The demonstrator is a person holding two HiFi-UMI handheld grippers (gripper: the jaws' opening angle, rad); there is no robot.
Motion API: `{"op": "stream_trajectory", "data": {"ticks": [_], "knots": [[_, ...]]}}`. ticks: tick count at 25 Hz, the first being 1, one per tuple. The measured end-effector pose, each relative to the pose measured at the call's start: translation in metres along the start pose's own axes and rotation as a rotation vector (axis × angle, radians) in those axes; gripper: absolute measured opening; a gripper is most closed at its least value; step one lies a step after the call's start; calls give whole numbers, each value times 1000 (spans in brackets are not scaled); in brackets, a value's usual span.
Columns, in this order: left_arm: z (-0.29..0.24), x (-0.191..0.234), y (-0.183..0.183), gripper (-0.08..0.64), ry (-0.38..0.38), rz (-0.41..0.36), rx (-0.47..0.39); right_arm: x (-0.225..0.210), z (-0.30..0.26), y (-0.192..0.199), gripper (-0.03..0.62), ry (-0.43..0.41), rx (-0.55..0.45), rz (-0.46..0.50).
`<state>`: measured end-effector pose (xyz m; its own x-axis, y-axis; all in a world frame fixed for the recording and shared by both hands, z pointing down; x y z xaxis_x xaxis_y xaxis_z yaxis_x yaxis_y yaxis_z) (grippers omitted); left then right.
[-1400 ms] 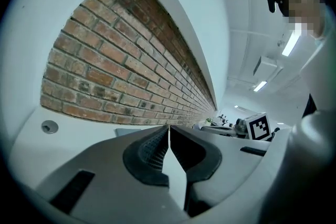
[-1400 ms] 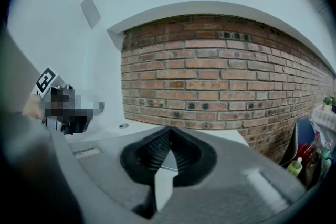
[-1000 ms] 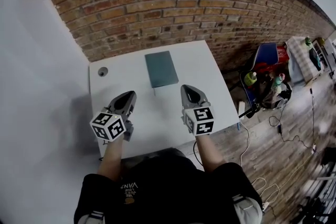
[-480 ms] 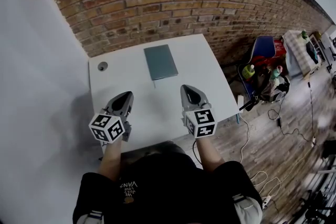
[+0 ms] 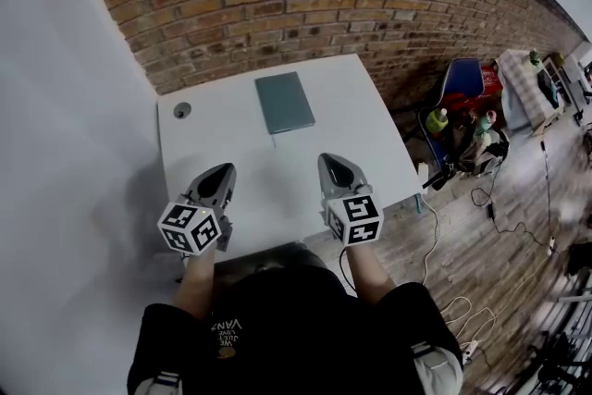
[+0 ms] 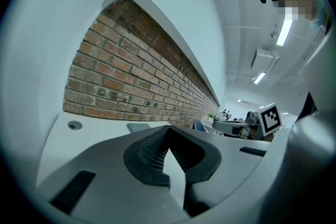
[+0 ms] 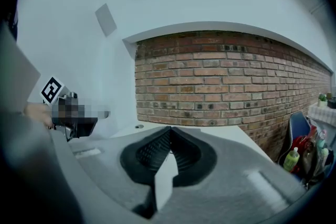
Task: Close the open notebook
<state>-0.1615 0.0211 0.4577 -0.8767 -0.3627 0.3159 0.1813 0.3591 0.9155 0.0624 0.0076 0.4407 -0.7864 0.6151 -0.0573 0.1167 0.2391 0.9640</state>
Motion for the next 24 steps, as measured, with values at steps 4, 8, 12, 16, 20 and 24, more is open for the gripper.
{"op": "stream_trajectory", "data": {"ticks": [4,8,12,16,20,24], "knots": [[5,-1,2,8,5,-1,1,7,2,1,-3,-5,8,5],[9,-1,4,8,10,-1,0,11,2,3,-4,-4,16,7],[11,0,4,8,6,-3,-1,13,1,4,-5,-8,19,8],[14,0,7,8,0,-2,1,16,1,8,-5,-8,25,2],[17,1,11,8,-1,10,10,18,2,11,-5,-6,30,-2],[19,4,11,8,-6,14,13,19,2,12,-5,-1,31,-9]]}}
Point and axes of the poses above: the fingertips, and each gripper's own axes: z backward along the fingers, x to its left, y out of its underside, the point moved 3 cm from there along z, backward along the fingers, and after that the axes turned 11 degrees about -y, right-handed, at the moved point
